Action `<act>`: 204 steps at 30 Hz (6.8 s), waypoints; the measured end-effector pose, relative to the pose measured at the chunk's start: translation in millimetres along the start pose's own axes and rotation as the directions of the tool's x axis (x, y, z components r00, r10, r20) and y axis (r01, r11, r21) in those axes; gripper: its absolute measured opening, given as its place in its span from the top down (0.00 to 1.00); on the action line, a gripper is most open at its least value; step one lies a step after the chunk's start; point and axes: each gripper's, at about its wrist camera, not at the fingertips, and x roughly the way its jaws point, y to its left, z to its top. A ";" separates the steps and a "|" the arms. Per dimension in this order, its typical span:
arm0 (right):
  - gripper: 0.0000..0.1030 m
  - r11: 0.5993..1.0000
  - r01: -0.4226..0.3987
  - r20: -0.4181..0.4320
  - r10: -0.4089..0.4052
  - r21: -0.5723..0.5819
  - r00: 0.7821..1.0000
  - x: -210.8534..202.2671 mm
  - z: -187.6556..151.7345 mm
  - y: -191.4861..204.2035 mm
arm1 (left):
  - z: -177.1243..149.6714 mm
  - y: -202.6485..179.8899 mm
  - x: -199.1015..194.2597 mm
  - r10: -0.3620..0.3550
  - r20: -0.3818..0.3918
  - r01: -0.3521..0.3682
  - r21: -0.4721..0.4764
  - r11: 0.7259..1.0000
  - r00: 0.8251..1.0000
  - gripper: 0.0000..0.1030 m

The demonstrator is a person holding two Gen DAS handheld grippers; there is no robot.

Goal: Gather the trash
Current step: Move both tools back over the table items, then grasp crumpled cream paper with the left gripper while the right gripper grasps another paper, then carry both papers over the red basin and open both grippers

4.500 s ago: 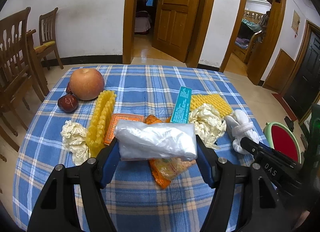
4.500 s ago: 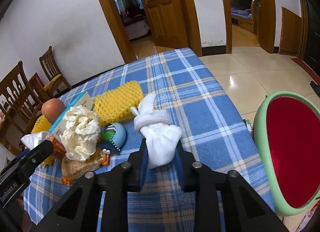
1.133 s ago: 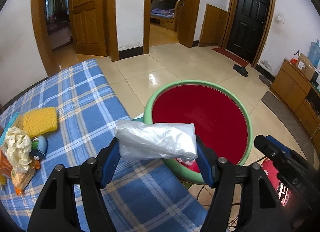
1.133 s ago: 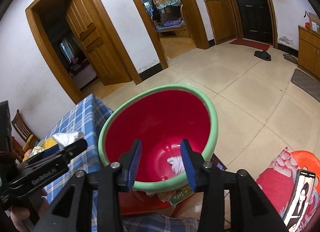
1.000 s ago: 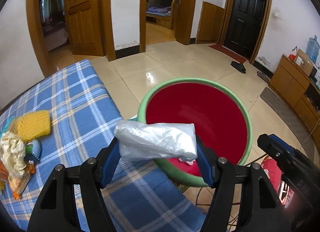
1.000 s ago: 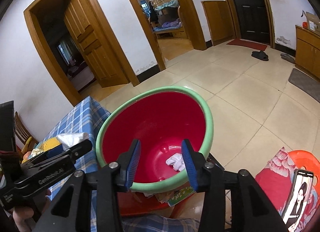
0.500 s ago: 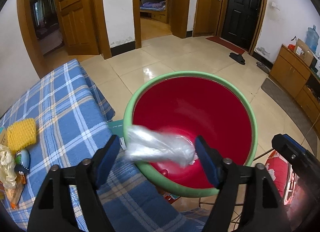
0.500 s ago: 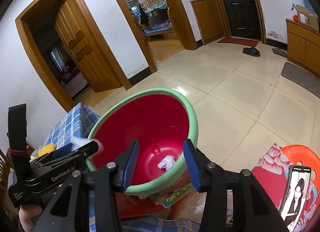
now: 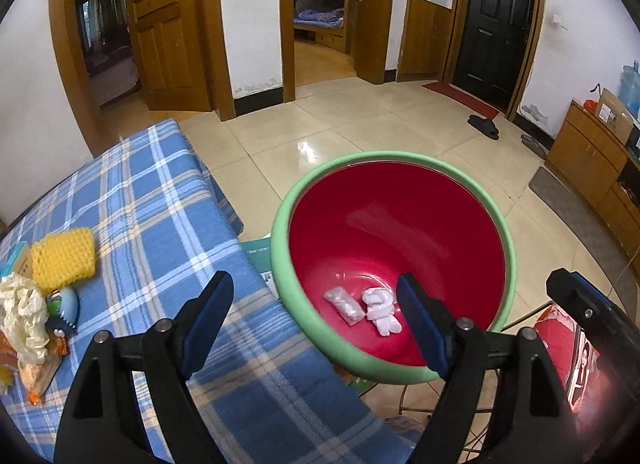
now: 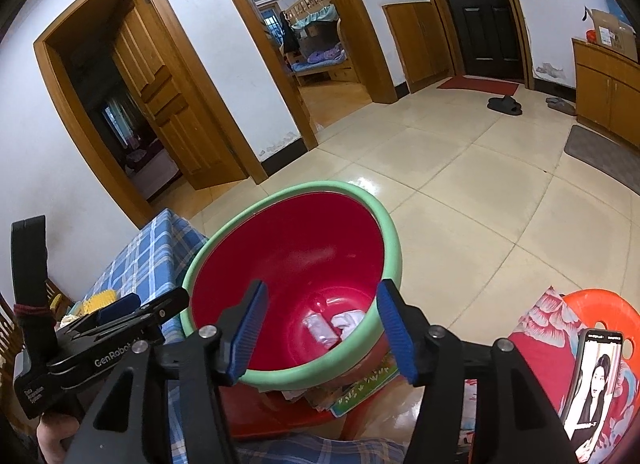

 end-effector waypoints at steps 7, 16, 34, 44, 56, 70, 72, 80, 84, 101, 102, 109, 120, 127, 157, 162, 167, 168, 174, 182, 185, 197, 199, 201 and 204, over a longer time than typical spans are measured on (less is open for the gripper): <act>0.36 1.000 -0.023 0.004 0.023 -0.010 1.000 -6.8 -0.6 7.4 | -5.3 13.0 -18.9 0.018 0.025 -0.017 -0.031 0.999 1.000 0.19; 0.29 0.998 -0.060 0.010 0.060 -0.034 0.998 -17.7 -3.2 21.5 | -14.3 32.8 -43.2 0.048 0.046 -0.045 -0.072 0.996 0.998 0.19; 0.17 0.982 -0.156 -0.036 0.153 -0.105 0.988 -28.4 -18.7 67.2 | -42.5 100.3 -90.8 0.151 0.071 -0.133 -0.206 0.969 0.986 0.20; 0.16 0.970 -0.194 -0.069 0.185 -0.149 0.980 -28.7 -29.5 98.2 | -59.2 138.5 -113.3 0.210 0.079 -0.181 -0.276 0.944 0.974 0.20; 0.15 0.948 -0.239 -0.120 0.218 -0.210 0.969 -21.4 -44.5 139.9 | -78.0 190.3 -138.4 0.300 0.078 -0.256 -0.349 0.902 0.951 0.19; 0.13 0.912 -0.295 -0.182 0.250 -0.285 0.951 -6.1 -60.1 191.0 | -107.6 253.5 -158.7 0.395 0.039 -0.342 -0.427 0.837 0.918 0.19; 0.12 0.906 -0.301 -0.190 0.253 -0.296 0.949 -2.8 -62.4 198.0 | -111.0 261.3 -161.5 0.406 0.035 -0.351 -0.436 0.828 0.913 0.19; 0.08 0.875 -0.347 -0.220 0.285 -0.336 0.933 6.1 -67.6 233.1 | -130.1 299.6 -164.5 0.452 -0.015 -0.400 -0.493 0.772 0.892 0.19; 0.06 0.858 -0.369 -0.236 0.300 -0.356 0.924 11.6 -70.3 251.1 | -141.3 321.0 -162.5 0.461 -0.044 -0.410 -0.540 0.735 0.886 0.19; 0.06 0.814 -0.385 -0.305 0.269 -0.435 0.914 64.3 -82.8 313.2 | -142.5 358.7 -129.5 0.440 -0.098 -0.410 -0.580 0.703 0.893 0.19; 0.06 0.813 -0.384 -0.309 0.265 -0.437 0.913 67.2 -83.8 314.7 | -142.9 358.8 -127.9 0.438 -0.100 -0.410 -0.582 0.703 0.893 0.19; 0.15 0.812 -0.399 -0.344 0.262 -0.427 0.901 85.6 -91.2 322.5 | -148.2 363.7 -115.1 0.402 -0.102 -0.380 -0.594 0.709 0.910 0.23; 0.62 0.779 -0.462 -0.391 0.302 -0.424 0.869 89.3 -100.1 326.7 | -154.1 365.9 -107.9 0.296 -0.079 -0.280 -0.622 0.731 0.952 0.62; 0.71 0.765 -0.481 -0.375 0.333 -0.429 0.865 76.6 -101.4 323.9 | -156.7 360.5 -116.2 0.280 -0.051 -0.248 -0.633 0.734 0.959 0.75; 0.71 0.799 -0.486 -0.274 0.408 -0.356 0.871 -0.1 -79.3 256.6 | -136.1 276.9 -172.9 0.216 0.094 -0.135 -0.529 0.838 0.972 0.76; 0.71 0.816 -0.468 -0.243 0.404 -0.339 0.882 -10.7 -73.5 238.5 | -125.7 258.6 -172.5 0.191 0.110 -0.113 -0.497 0.861 0.975 0.76; 0.71 0.833 -0.452 -0.219 0.399 -0.320 0.890 -17.9 -66.9 219.1 | -114.6 239.5 -167.7 0.160 0.117 -0.089 -0.463 0.882 0.980 0.76; 0.71 0.837 -0.447 -0.212 0.397 -0.316 0.893 -19.5 -65.3 214.6 | -113.1 235.6 -166.5 0.154 0.118 -0.084 -0.457 0.885 0.981 0.76; 0.71 0.858 -0.420 -0.183 0.381 -0.296 0.906 -26.4 -57.8 192.3 | -102.1 211.6 -158.1 0.105 0.119 -0.046 -0.420 0.906 0.987 0.76; 0.71 0.883 -0.386 -0.156 0.356 -0.268 0.921 -28.6 -48.3 164.7 | -85.3 181.1 -144.3 0.057 0.113 -0.013 -0.359 0.933 0.992 0.76; 0.71 0.893 -0.370 -0.147 0.342 -0.256 0.928 -28.6 -44.9 154.5 | -78.5 170.7 -139.0 0.039 0.110 0.000 -0.337 0.942 0.993 0.76; 0.71 0.937 -0.291 -0.118 0.272 -0.193 0.955 -20.4 -30.5 110.9 | -50.7 120.8 -112.2 -0.019 0.082 0.039 -0.243 0.969 0.996 0.76; 0.71 0.943 -0.278 -0.114 0.260 -0.183 0.959 -18.9 -28.0 103.9 | -45.3 111.9 -106.5 -0.028 0.077 0.044 -0.221 0.974 0.997 0.76; 0.71 0.950 -0.261 -0.111 0.245 -0.171 0.963 -16.1 -25.5 95.2 | -40.0 104.1 -101.2 -0.036 0.073 0.050 -0.205 0.977 0.997 0.76; 0.71 0.959 -0.236 -0.109 0.221 -0.155 0.969 -12.3 -22.2 84.4 | -33.5 91.4 -90.6 -0.052 0.059 0.062 -0.182 0.981 0.997 0.76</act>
